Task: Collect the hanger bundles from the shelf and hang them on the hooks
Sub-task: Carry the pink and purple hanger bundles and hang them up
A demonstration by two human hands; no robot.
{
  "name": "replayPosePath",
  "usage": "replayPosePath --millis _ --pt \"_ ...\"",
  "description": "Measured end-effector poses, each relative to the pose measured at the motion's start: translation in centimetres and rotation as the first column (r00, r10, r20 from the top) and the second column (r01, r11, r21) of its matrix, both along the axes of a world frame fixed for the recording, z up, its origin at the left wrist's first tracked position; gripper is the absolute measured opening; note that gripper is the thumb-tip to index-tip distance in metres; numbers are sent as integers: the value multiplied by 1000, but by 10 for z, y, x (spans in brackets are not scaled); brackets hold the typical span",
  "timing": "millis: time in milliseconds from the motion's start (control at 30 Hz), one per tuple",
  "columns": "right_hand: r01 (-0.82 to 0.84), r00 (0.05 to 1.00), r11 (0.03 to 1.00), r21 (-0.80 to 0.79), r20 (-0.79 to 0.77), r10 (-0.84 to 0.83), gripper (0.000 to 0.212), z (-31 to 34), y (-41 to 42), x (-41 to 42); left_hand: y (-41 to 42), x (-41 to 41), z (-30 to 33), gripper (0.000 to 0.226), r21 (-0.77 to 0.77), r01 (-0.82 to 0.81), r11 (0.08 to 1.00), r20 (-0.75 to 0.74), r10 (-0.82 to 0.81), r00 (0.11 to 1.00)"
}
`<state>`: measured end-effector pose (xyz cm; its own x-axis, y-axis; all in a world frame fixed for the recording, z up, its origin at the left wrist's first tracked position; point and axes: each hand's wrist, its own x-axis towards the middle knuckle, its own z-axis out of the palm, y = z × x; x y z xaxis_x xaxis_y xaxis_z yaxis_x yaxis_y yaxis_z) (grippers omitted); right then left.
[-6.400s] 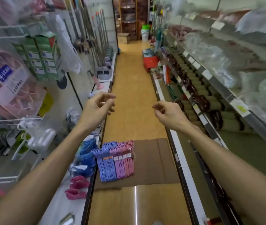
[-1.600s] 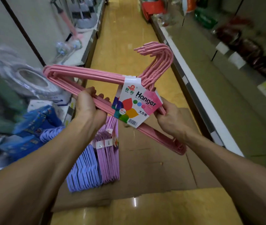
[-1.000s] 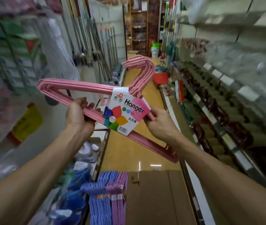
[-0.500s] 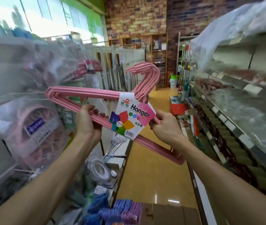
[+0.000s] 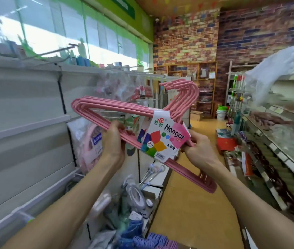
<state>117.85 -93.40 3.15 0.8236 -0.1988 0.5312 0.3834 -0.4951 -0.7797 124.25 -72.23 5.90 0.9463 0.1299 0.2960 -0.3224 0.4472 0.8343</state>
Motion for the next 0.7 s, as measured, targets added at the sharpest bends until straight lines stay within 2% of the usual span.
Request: replayPosePath --millis 67,200,333,500,700 --pt "-56 998 998 18 5 56 39 -1 24 -4 27 -12 0 10 -15 -57 998 4 57 998" --pt "-137 991 990 14 8 137 34 -7 62 -6 64 -40 9 23 -47 -141 989 25 142 989" --pt "-204 979 979 -14 25 204 35 1 92 -3 100 -58 14 17 -33 -243 969 25 244 970" --pt "-341 938 940 -20 56 342 37 20 124 5 130 -90 25 25 -40 -366 930 67 368 927" --pt "-499 863 866 -39 70 500 44 35 169 8 167 -128 37 21 -63 -490 869 66 494 867"
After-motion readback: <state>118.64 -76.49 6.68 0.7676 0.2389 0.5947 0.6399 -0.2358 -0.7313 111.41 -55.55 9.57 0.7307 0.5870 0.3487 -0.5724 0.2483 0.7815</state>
